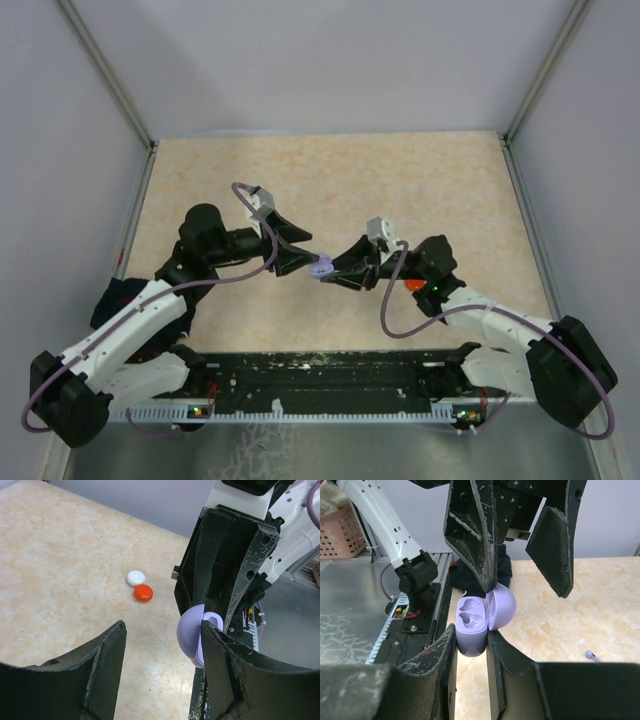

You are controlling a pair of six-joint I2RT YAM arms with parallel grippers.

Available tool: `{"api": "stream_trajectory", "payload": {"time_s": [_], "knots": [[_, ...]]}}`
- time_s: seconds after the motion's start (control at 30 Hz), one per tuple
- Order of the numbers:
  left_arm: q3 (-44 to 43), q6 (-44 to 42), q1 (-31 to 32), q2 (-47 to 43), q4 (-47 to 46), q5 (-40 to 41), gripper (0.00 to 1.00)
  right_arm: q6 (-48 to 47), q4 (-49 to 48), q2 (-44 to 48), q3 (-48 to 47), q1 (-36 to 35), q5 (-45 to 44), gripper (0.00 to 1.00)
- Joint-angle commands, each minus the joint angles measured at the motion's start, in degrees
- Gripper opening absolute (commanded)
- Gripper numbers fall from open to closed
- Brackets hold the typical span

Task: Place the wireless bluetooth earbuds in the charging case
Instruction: Open the charging case, then adjust the earbud at the center of the board.

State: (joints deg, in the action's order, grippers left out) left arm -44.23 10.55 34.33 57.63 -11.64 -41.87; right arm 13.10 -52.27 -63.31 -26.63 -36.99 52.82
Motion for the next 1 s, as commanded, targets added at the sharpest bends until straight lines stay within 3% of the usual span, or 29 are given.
{"api": "stream_trajectory", "payload": {"time_s": [0.0, 0.23, 0.47, 0.73, 0.97], "knots": [[-0.31, 0.97, -0.4, -0.52, -1.9, 0.56, 0.66, -2.66, -2.04, 2.29, 0.03, 0.0, 1.3, 0.0], [0.07, -0.03, -0.83, -1.54, -0.64, 2.52, 0.67, -12.37, 1.5, 4.26, 2.71, 0.07, -2.56, 0.0], [-0.6, -1.15, -1.01, -1.3, 5.08, 13.74, 0.69, -21.82, 3.91, 6.79, 7.36, 0.02, -9.72, 0.0], [-1.62, 3.48, -0.99, 5.09, 11.25, 30.83, 0.68, -22.01, -6.77, 7.22, 14.28, 0.01, -16.1, 0.0], [-5.61, 8.41, -1.17, 16.07, 14.25, 41.39, 0.62, -21.59, -14.98, 6.34, 18.79, 0.08, -21.12, 0.0]]}}
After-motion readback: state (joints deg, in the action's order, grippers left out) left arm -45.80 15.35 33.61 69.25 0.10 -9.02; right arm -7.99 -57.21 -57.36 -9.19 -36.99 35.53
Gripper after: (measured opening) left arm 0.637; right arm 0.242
